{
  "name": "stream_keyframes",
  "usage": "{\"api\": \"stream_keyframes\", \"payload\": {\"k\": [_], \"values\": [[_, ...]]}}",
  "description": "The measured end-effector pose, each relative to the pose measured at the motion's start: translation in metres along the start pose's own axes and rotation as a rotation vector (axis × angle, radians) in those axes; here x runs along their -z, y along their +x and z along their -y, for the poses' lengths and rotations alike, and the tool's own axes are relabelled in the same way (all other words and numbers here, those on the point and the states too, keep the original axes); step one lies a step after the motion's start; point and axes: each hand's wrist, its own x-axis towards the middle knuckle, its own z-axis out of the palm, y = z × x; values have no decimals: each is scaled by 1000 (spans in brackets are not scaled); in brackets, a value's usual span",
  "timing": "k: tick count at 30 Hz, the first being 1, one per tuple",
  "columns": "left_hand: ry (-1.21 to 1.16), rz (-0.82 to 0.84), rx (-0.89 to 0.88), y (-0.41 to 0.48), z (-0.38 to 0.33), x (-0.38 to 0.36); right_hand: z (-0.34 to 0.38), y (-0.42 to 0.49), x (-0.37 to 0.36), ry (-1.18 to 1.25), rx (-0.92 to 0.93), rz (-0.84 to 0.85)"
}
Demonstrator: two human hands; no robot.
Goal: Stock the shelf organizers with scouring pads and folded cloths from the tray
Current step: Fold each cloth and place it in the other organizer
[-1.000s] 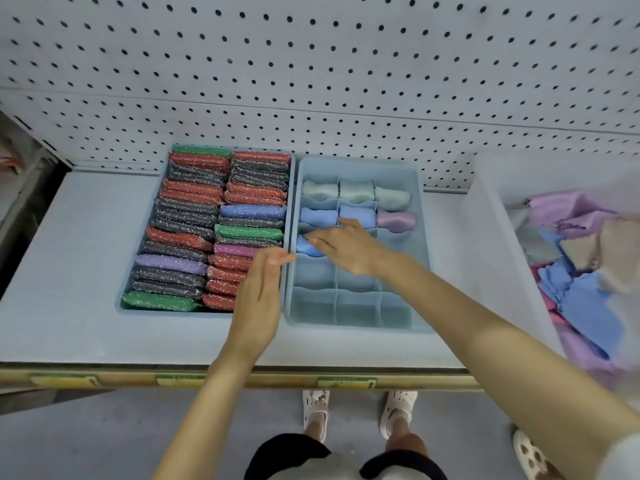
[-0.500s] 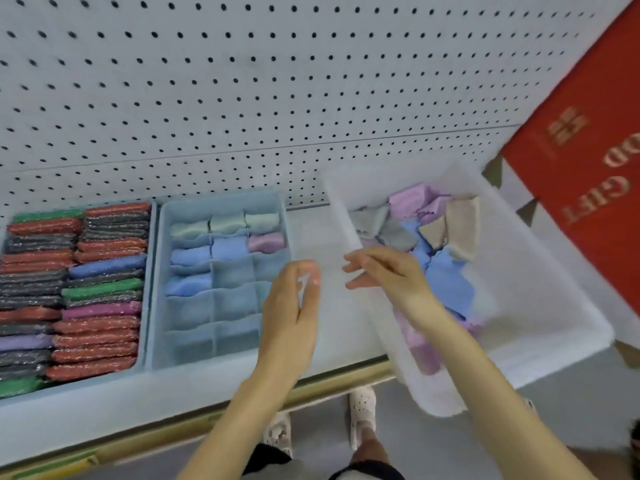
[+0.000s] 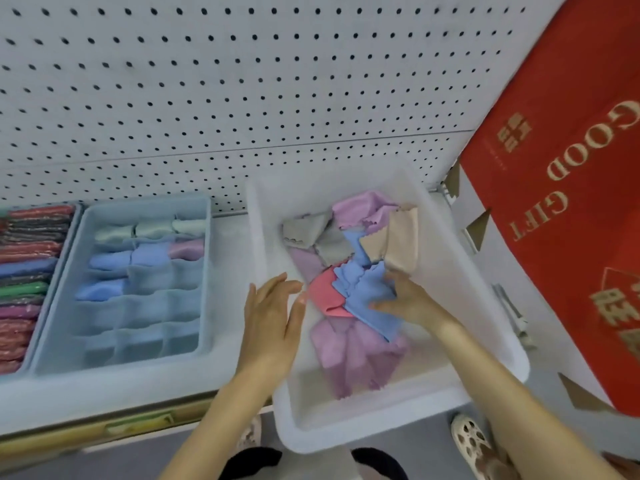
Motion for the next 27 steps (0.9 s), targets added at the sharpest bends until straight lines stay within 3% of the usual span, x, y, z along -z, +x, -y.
{"api": "stream_keyframes", "payload": {"k": [5, 12, 14, 18, 27], "values": [[-1, -138, 16, 0, -27, -2, -3, 18, 6, -114, 58, -53], [-463, -91, 252, 9, -77, -22, 33, -21, 41, 620, 308, 18], [-587, -108, 231, 12, -91, -27, 46, -38, 51, 823, 349, 86], [-572, -248, 126, 20, -117, -28, 67, -64, 62, 1009, 410, 90], [-556, -524, -87, 20, -146, -11, 72, -88, 68, 936, 523, -102]]}}
